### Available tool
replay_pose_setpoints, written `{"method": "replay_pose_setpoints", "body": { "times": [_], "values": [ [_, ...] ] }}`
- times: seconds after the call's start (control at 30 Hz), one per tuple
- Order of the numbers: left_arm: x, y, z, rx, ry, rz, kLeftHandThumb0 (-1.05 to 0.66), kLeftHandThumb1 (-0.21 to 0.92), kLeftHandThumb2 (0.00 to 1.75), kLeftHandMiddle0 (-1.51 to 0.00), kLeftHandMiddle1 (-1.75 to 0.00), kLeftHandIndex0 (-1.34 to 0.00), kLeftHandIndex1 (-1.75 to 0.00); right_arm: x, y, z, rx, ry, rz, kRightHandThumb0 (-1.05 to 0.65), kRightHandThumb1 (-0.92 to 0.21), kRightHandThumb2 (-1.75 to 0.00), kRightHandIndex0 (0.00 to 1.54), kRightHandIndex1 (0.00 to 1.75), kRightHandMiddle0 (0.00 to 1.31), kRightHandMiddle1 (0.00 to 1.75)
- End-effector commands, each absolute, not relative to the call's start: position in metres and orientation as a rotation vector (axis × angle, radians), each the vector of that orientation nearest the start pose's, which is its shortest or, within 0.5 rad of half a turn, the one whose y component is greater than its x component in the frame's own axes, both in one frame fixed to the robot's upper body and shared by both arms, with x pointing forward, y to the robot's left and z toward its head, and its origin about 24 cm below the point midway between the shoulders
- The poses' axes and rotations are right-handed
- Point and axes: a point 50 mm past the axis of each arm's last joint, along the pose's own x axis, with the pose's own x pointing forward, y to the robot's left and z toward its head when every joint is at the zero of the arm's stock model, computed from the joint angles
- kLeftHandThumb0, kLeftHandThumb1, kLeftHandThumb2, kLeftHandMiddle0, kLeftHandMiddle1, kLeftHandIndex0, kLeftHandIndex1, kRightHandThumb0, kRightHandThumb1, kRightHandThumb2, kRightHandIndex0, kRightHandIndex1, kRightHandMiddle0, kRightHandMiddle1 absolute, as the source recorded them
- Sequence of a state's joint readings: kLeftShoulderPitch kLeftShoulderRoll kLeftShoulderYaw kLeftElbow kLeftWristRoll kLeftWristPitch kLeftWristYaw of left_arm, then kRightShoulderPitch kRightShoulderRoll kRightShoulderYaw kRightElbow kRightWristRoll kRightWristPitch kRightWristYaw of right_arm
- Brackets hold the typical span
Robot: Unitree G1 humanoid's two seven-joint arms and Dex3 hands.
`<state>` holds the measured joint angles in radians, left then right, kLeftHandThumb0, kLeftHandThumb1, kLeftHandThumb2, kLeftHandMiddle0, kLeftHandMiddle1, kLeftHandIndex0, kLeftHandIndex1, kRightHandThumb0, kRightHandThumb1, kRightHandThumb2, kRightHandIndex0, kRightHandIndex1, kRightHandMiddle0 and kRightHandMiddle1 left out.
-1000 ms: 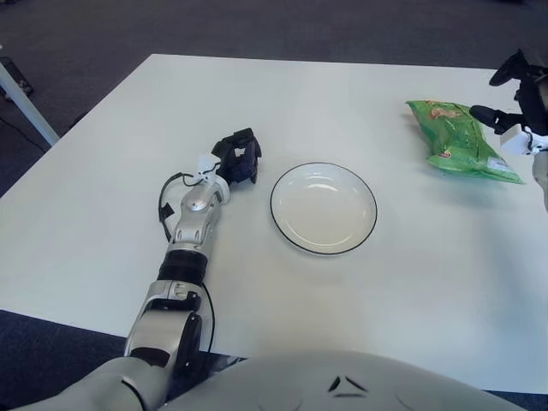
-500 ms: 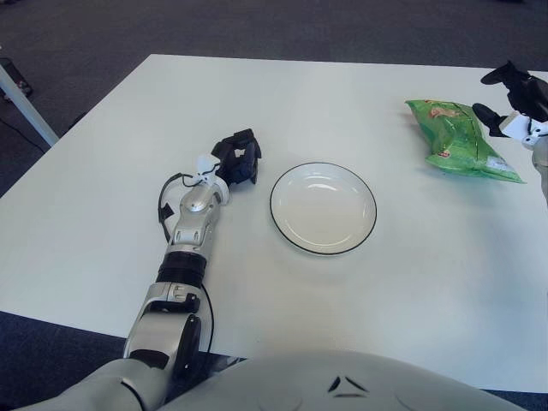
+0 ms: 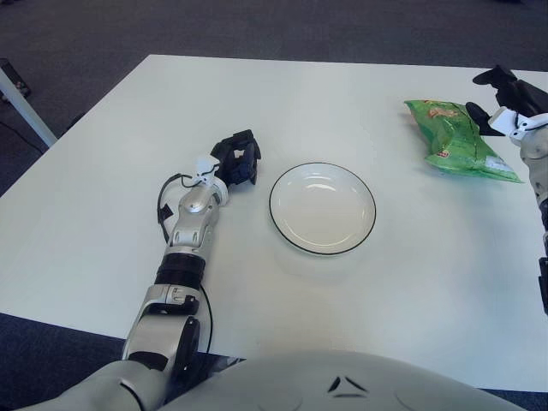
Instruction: Put the snack into the plate.
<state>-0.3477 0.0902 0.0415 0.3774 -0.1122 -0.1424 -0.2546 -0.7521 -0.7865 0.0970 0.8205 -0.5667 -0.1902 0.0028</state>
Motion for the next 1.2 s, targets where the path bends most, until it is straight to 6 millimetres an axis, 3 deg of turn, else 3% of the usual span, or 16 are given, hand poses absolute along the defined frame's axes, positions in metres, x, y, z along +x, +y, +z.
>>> {"method": "replay_pose_setpoints", "body": {
  "times": [0.0,0.17,0.33,0.9,1.17],
  "values": [
    [0.300,0.151,0.031,-0.022,0.023,-0.253,-0.41,0.80,0.85,-1.27,-1.75,-0.89,-1.75,0.361,-0.314,0.173,-1.262,-0.018,-0.158,-0.88,-0.92,-1.16,0.10,0.09,0.00,0.67],
    [0.300,0.151,0.031,-0.018,0.024,-0.255,-0.42,0.80,0.84,-1.28,-1.75,-0.91,-1.75,0.362,-0.311,0.162,-1.247,-0.003,-0.125,-0.88,-0.92,-1.17,0.08,0.06,0.00,0.64],
    [0.299,0.151,0.031,-0.024,0.030,-0.254,-0.41,0.80,0.84,-1.28,-1.75,-0.90,-1.75,0.362,-0.301,0.138,-1.238,0.001,-0.063,-0.88,-0.92,-1.18,0.03,0.03,0.00,0.57],
    [0.297,0.151,0.031,-0.023,0.034,-0.241,-0.41,0.79,0.84,-1.27,-1.75,-0.89,-1.75,0.362,-0.293,0.133,-1.337,0.041,0.060,-0.90,-0.92,-1.22,0.00,0.00,0.00,0.55],
    [0.296,0.150,0.031,-0.031,0.025,-0.252,-0.41,0.79,0.85,-1.27,-1.75,-0.89,-1.75,0.363,-0.291,0.126,-1.359,0.095,0.063,-0.92,-0.92,-1.23,0.00,0.00,0.00,0.43]
  ]
}}
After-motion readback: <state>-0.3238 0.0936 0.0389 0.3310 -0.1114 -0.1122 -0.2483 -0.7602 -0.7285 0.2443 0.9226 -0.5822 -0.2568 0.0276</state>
